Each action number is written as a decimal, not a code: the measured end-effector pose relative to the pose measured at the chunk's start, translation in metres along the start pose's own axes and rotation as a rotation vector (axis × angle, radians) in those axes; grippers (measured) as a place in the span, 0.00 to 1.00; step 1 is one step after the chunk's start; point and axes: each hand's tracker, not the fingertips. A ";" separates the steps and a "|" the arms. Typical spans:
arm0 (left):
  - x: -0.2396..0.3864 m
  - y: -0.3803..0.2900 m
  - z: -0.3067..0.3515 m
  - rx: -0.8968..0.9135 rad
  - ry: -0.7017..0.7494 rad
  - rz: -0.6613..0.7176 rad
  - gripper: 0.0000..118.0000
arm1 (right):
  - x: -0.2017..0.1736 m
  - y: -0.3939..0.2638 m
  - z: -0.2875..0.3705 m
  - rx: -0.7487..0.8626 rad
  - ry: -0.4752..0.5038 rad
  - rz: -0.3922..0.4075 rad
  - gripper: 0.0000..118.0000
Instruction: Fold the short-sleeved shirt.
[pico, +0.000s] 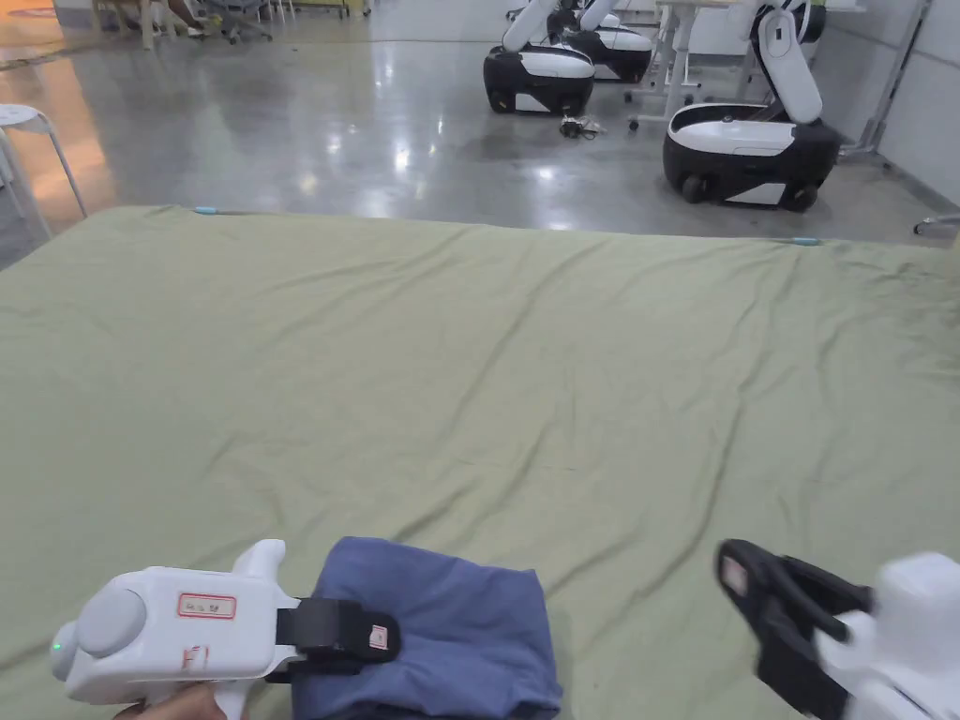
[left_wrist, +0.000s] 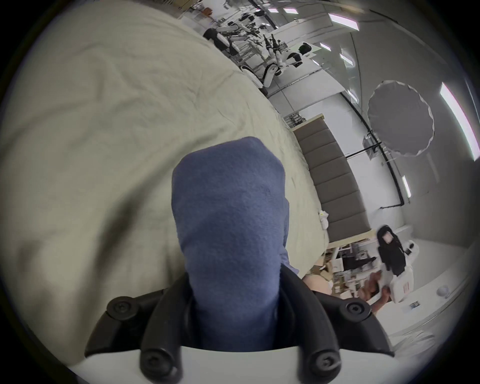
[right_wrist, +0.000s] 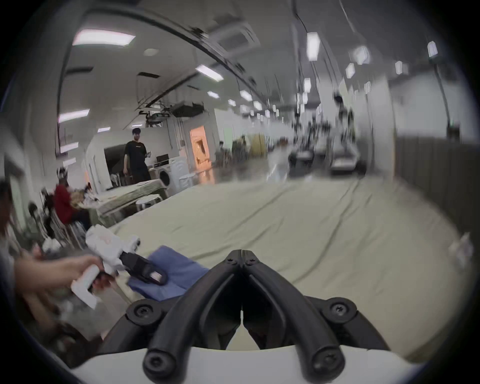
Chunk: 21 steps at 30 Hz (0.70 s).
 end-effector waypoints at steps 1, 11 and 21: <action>0.001 0.002 0.011 0.002 0.026 -0.035 0.18 | 0.002 0.001 0.020 0.020 -0.014 0.027 0.00; -0.040 0.036 0.117 0.060 0.360 -0.127 0.18 | 0.023 -0.014 0.084 -0.021 -0.153 -0.042 0.00; -0.133 0.122 0.239 0.015 0.907 -0.164 0.18 | 0.011 -0.008 0.061 -0.108 -0.229 -0.009 0.00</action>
